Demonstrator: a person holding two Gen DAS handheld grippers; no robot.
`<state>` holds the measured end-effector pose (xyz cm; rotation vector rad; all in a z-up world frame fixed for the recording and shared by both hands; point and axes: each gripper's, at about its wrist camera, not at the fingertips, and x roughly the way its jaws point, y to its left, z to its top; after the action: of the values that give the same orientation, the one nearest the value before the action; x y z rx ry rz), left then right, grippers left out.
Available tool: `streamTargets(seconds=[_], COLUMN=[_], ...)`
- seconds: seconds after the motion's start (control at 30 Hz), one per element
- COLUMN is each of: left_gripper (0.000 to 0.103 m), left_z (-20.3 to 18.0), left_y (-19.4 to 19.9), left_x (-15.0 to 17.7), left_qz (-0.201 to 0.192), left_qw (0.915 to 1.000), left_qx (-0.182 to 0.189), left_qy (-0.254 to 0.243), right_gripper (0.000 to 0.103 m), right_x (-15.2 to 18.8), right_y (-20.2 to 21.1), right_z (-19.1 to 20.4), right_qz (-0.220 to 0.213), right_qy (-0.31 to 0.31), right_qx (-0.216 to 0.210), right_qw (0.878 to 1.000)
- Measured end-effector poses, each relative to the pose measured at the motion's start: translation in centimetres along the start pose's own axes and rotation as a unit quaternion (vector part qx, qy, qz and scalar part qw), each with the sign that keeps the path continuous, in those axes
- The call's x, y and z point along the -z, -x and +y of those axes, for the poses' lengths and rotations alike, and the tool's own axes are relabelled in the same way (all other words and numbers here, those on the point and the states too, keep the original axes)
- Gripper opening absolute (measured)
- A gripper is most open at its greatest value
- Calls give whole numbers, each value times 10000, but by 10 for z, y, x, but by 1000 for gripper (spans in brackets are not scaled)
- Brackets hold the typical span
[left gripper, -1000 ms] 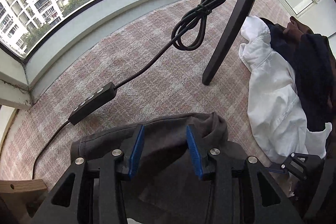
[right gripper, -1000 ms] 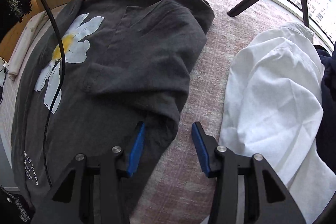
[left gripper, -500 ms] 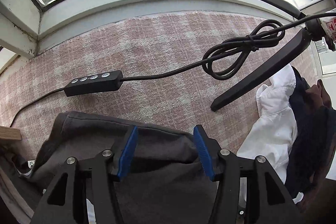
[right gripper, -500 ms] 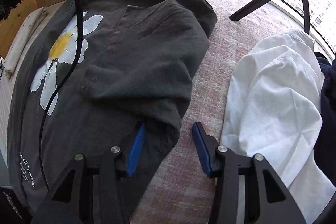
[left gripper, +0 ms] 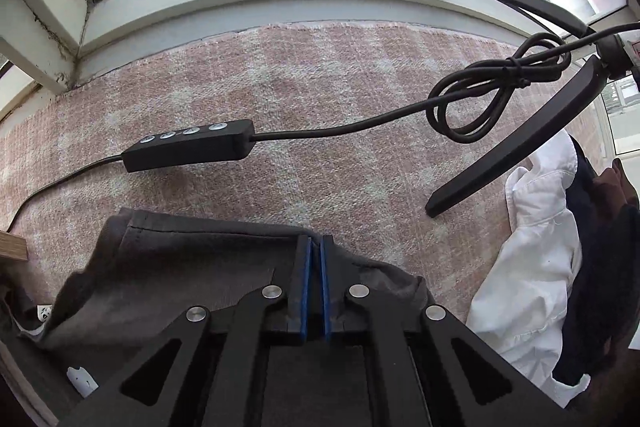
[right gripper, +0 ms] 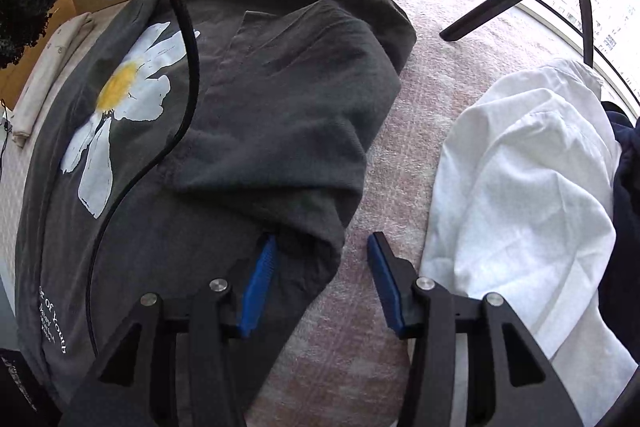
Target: Fold clothes
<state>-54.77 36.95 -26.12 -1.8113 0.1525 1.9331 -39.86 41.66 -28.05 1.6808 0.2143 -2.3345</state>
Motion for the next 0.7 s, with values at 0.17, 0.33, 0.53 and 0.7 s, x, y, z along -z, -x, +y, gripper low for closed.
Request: streamTargets(seconds=[0.17,0.33,0.53,0.7], left_gripper=[2,1,31,37], left_z=[12,22,11,-8], left_y=[6,17,28,48], left_x=[-6,-19,-13,18], left_qz=[-311,-600,-255,-134], left_qw=[9988,9966,9982,9904], left_qx=[207,388,507,952], left_qy=[311,419,-205,-989], right_gripper=[37,14,17,17], right_x=[1,8,10,19], right_y=[1,2,3,5], right_z=[-4,-15,-11,-17], right_qz=[-79,-220,-303,-369], right_qy=[-112,-399,-360,-532], right_qx=[39,-238,-253,-457], right_qw=[9999,9987,9986,9969])
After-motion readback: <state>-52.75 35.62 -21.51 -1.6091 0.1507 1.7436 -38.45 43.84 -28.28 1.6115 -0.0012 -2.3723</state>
